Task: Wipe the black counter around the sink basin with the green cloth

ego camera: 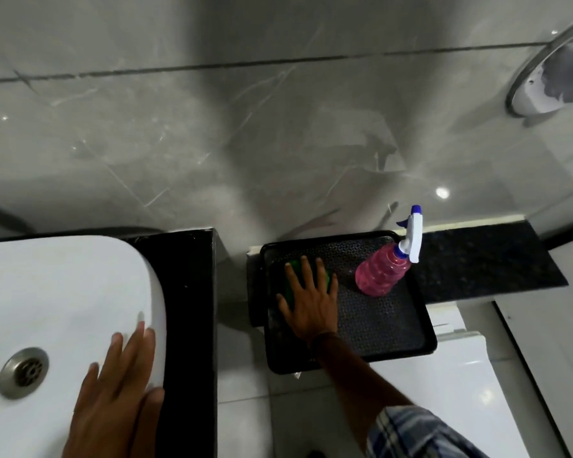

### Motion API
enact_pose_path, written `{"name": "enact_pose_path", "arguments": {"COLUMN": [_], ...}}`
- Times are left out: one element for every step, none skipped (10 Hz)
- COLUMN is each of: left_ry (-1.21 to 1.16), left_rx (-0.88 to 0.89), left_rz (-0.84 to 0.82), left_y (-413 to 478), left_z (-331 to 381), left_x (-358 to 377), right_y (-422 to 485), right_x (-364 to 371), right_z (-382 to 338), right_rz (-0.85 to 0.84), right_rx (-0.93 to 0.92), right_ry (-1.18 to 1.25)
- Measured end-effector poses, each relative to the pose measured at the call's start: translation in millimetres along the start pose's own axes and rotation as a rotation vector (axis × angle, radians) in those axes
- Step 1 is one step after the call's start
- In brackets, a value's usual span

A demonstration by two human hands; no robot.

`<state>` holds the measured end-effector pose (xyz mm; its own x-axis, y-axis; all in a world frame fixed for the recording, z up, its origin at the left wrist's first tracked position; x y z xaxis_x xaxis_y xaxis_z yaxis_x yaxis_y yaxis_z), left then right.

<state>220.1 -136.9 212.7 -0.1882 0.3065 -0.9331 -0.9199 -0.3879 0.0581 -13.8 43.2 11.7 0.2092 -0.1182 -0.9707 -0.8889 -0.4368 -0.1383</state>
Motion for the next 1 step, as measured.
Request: {"name": "enact_pose_path", "arguments": {"left_ry": [-0.047], "left_rx": [-0.046], "left_rz": [-0.052], "left_y": [0.2], "left_z": [-1.9], "left_x": [0.8], "right_y": [-1.3], "right_x": [2.6], "right_z": [2.0], "right_rz": [-0.007], "right_rx": [-0.036], "right_ry": [0.009]}}
Point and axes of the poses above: each hand's wrist, its own y-axis towards the middle knuckle, its own x-axis out of the palm, z = x × y, the point moved 1 cm from there along y, towards the middle knuckle, and after that the axes turned 2 degrees about -y, right-handed, at the moved point
